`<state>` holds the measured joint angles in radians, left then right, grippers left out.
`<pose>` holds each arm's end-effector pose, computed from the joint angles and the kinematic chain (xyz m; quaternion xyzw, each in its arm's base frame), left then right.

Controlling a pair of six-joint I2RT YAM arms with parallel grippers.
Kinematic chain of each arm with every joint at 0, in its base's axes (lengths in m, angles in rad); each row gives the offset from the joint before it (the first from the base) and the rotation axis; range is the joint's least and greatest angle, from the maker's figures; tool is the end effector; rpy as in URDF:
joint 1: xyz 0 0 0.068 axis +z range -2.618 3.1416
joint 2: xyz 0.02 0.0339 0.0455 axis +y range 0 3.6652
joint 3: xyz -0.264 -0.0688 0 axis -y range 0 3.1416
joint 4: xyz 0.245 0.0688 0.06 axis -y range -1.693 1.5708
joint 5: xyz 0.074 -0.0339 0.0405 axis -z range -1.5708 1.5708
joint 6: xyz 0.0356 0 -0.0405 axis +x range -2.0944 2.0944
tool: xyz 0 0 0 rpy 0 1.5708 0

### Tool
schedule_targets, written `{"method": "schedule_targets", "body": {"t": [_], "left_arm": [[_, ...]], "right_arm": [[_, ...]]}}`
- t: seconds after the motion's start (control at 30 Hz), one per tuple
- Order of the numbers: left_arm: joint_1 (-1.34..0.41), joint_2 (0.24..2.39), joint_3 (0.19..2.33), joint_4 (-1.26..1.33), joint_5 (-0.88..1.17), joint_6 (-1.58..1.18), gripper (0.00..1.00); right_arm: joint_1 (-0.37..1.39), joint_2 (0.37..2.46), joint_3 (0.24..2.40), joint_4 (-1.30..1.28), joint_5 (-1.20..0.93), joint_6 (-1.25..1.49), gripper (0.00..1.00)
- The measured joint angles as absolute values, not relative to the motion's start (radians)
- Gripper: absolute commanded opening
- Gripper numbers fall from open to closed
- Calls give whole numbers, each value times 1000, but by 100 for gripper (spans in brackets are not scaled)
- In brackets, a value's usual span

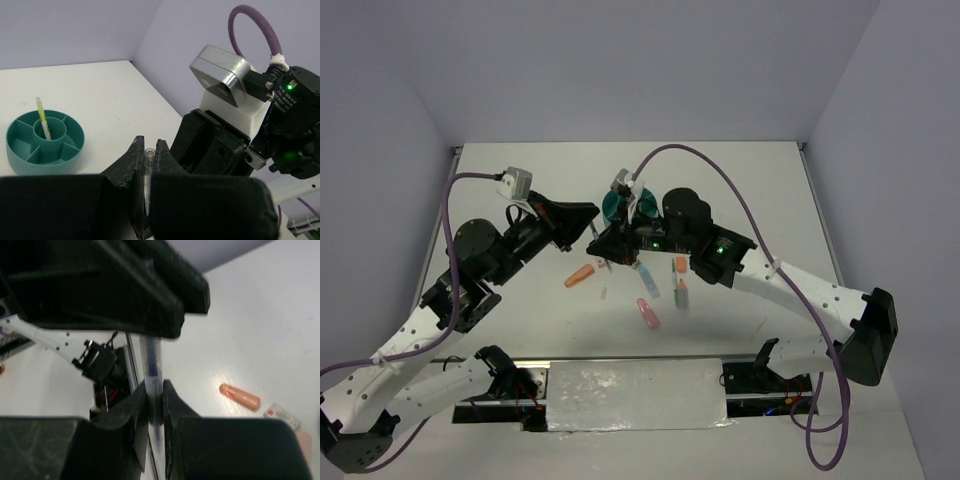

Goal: Sort the stationery into containers
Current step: Close the pen cap on the pen, then place the pen in the storage box.

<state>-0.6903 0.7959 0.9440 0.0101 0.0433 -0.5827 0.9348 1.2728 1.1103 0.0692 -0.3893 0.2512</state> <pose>0.1355 -0.1139 0.4149 0.0513 0.6470 -0.4634 0.6033 0.1676 0.2497 0.3755 -0.3658 0.6397 0.4878 0.4679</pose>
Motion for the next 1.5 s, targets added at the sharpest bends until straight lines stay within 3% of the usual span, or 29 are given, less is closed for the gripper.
{"method": "schedule_targets", "body": {"t": [0.37, 0.4, 0.43, 0.47, 0.5, 0.57, 0.7, 0.87, 1.27, 1.5], "left_arm": [[-783, 808, 914, 22, -154, -580, 0], [-786, 819, 931, -12, -192, -585, 4], [-794, 831, 955, -52, -231, -592, 37], [-805, 844, 985, -94, -278, -600, 53], [-813, 856, 1022, -152, -324, -612, 79], [-846, 898, 1105, -301, -427, -644, 99], [-839, 973, 1319, -495, -622, -663, 99], [-836, 926, 1451, -487, -711, -652, 99], [-836, 706, 704, -366, -482, -686, 100], [-836, 648, 587, -342, -447, -690, 99]], "right_arm": [[879, 1360, 1258, -167, -501, 208, 0], [878, 1364, 1254, -162, -496, 207, 0], [877, 1366, 1241, -145, -488, 205, 0], [876, 1366, 1211, -93, -476, 203, 0], [876, 1359, 1160, -6, -443, 202, 0], [855, 1349, 1035, 196, -369, 196, 0], [792, 1353, 820, 439, -240, 160, 0], [721, 1426, 786, 651, -159, 91, 0], [567, 1746, 1015, 837, -197, 41, 0], [548, 1829, 1087, 867, -227, 38, 0]]}}
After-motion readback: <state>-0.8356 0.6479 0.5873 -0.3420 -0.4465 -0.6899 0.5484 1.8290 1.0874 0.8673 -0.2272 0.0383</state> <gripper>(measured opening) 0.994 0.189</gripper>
